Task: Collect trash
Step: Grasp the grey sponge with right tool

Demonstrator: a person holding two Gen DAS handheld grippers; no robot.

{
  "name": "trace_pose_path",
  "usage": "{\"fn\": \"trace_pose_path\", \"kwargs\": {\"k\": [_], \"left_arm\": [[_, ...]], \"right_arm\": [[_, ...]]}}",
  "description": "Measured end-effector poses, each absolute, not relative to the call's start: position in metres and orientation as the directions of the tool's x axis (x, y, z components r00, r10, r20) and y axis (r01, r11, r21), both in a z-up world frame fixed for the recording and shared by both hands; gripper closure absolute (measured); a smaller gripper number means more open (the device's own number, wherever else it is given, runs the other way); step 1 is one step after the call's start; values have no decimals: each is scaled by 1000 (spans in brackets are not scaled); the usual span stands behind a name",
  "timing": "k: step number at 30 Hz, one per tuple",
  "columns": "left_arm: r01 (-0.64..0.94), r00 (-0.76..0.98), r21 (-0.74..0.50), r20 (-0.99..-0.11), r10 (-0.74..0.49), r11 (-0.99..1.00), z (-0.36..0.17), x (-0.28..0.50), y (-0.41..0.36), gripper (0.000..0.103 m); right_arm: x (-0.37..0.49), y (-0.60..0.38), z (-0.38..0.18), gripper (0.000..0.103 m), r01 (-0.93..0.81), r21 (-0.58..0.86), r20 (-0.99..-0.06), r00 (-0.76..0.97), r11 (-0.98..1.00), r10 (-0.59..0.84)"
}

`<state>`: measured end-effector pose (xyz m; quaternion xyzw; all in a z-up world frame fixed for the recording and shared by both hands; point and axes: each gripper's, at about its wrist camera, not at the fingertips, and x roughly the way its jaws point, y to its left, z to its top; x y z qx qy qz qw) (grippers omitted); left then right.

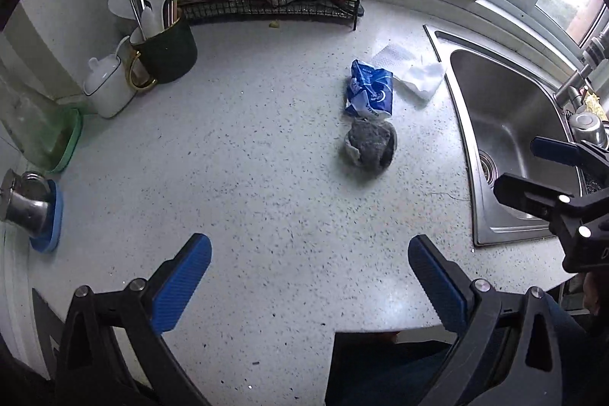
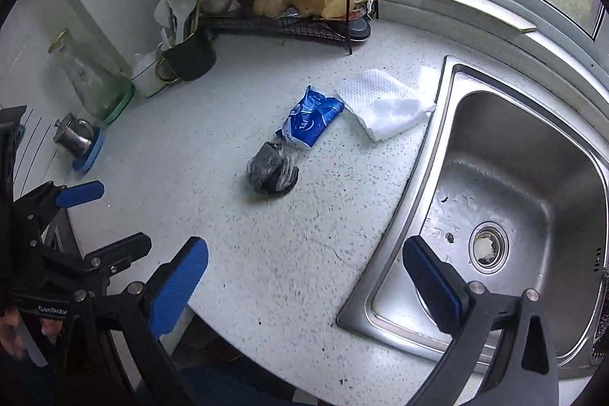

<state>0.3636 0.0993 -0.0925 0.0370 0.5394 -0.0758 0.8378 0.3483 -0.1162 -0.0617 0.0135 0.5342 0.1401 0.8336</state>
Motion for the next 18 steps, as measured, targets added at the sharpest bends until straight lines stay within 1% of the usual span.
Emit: {"fn": "trace_pose_path", "kwargs": {"k": [3,6,11,18], "left_arm": [[164,392,-15,-917,-79,986,-102,383,109,0],[173,354,-44,-930,-103,984,-112,403,117,0],[182,329,-27,-940,-87,983,-127,429,129,0],[190,284,-21,-956,-76,982,-148,456,147,0]], "right_arm": [[367,-107,-71,1,-197,174,-895,377,965,238],[381,-94,-79,1,-211,152,-910,352,966,221],[399,-71,-95,1,-241,148,-933,286,959,216],[427,-61,-112,1,-199,141,-952,243,970,188]]}}
